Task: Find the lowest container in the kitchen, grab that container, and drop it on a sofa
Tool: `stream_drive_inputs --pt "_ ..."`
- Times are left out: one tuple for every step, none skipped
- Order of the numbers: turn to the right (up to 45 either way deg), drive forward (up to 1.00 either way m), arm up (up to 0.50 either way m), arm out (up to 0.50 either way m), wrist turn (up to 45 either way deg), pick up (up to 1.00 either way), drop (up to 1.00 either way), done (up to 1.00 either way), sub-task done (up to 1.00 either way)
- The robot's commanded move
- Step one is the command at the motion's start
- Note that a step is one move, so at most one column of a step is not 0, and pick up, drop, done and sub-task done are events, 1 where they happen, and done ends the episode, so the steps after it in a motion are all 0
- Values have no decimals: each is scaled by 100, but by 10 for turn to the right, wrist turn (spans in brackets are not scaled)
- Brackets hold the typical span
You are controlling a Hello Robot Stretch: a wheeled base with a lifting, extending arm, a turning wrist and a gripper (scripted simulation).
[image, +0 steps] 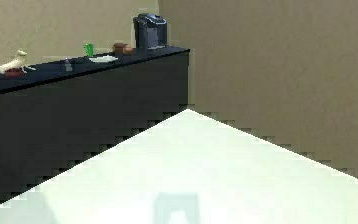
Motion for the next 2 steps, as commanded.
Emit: stream_drive_inputs --pt "0 50 0 0 0 0 0 0 0" --pt "-450 0 0 0 0 0 0 0 0"
